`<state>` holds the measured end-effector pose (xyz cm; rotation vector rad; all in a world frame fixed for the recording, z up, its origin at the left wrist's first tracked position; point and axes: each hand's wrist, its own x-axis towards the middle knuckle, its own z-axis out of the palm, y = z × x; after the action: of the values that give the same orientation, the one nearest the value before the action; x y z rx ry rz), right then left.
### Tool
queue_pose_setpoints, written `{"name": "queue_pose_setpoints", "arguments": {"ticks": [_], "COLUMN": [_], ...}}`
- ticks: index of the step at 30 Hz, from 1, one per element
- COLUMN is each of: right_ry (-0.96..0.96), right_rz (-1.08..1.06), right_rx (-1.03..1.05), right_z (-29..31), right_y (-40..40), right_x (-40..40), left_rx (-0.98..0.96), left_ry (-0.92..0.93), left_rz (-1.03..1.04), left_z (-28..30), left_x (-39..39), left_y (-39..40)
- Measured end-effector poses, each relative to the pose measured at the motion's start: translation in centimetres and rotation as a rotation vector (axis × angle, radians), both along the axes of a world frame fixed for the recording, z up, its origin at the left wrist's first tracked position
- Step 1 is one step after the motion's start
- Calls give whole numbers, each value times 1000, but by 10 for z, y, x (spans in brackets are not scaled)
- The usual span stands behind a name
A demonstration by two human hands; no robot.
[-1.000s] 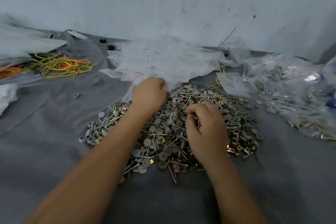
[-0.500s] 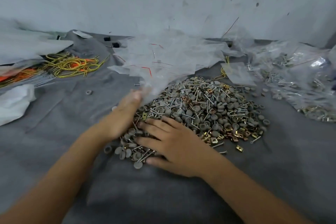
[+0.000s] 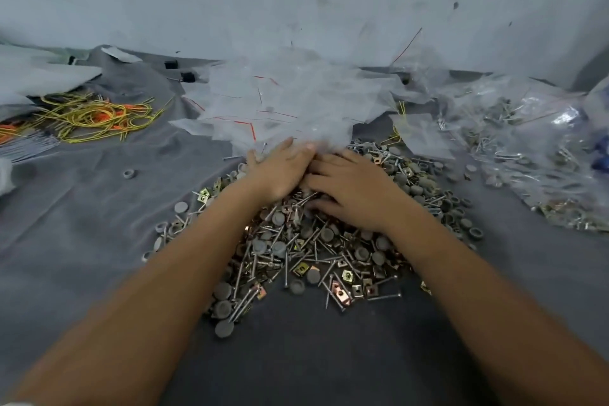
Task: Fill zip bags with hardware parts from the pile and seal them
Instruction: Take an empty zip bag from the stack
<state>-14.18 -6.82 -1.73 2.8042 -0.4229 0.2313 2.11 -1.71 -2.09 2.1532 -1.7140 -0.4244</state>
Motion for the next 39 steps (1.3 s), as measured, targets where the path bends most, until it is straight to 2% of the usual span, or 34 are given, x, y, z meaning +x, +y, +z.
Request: {"name": "queue_pose_setpoints", "arguments": {"ticks": [2, 3, 4, 6, 8, 9, 11, 13, 15, 16, 18, 21, 23, 25, 27, 30, 34, 37, 39], "right_ry": [13, -24, -153, -609, -1050, -1163, -1203, -1152, -1193, -1238, -1309, -1244, -1251, -1267, -1259, -1202, -1137, -1165, -1191], "right_rz": [-82, -113, -148, -199, -294, -380, -476, -430, -346, -324, -296, -196, -55, 6, -36, -138, -288, -316, -325], "right_rx": [-95, -80, 41, 339, 274, 232, 312, 511, 757, 892, 1214, 1595, 1822, 1884, 1792, 1645, 1367, 1281, 1251], "right_z": [11, 20, 31, 51, 62, 64, 58, 48, 39, 37, 33, 27, 24, 22, 19, 14, 7, 5, 5], "right_y": [0, 0, 4, 9, 16, 23, 35, 48, 54, 55, 55, 54, 57, 58, 57, 57, 54, 49, 47], "right_x": [3, 1, -3, -13, -23, -26, -25, -21, -15, -11, -6, -5, -9, -15, -20, -23, -26, -28, -29], "left_rx": [-116, -213, -311, -470, -574, -605, -631, -650, -643, -635, -621, -612, -622, -653, -703, -710, -753, -739, -661], "left_ry": [67, 151, 221, 316, 501, 629, 930, 1351, 1705, 1816, 1920, 1918, 1813, 1674, 1577, 1475, 1472, 1402, 1329], "left_rz": [41, 48, 64, 148, 238, 275, 303, 225, 79, 11, -95, -208, -198, -99, -19, -4, 100, 179, 143], "left_z": [12, 20, 28, 42, 51, 53, 54, 55, 53, 50, 41, 28, 21, 15, 12, 12, 16, 16, 18], "left_x": [5, 8, 12, 19, 22, 21, 18, 15, 14, 13, 12, 12, 10, 8, 6, 5, 7, 16, 19], "left_y": [-3, -1, 3, 14, 27, 33, 46, 56, 62, 64, 66, 63, 59, 56, 54, 53, 60, 67, 72]}}
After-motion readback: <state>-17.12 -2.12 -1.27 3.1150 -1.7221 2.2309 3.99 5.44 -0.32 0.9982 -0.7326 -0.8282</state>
